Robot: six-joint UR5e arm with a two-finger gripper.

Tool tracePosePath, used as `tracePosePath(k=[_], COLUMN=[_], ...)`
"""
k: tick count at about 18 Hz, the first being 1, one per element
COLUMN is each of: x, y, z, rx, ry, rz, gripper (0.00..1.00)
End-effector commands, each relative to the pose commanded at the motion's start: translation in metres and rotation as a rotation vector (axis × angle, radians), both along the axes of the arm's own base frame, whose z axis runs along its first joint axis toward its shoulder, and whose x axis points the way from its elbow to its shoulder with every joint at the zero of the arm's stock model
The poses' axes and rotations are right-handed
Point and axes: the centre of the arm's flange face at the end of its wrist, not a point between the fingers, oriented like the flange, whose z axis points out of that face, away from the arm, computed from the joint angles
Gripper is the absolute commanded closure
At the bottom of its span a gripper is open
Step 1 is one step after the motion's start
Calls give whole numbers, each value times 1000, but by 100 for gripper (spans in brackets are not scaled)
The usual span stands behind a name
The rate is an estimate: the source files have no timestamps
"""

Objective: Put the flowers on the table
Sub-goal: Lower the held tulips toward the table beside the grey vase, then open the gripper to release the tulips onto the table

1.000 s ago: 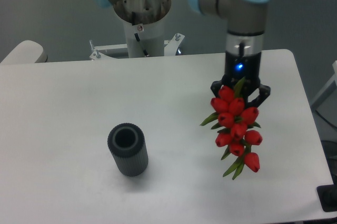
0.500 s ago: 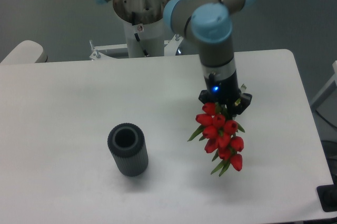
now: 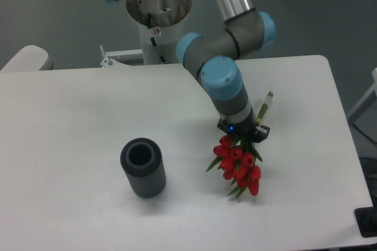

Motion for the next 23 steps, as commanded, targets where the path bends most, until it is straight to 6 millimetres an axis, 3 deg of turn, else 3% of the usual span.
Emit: tracePosePath(k=[2,4,5,6,7,11,14,19,23], x=[-2,-3,-5,-8,-11,-26,-36,-51,-67], y=[0,0,2,4,7,24,49,72,71], z=[1,3,9,16,26,77,117,162,191], rx=[2,6,15,23,39,109,232,443,590], ry=[0,4,15,26,41,106,73,-7,-43], rz=[1,1,1,1,0,-28,-72,-129,-154], gripper=[69,43,21,8,4,1,1,2,1])
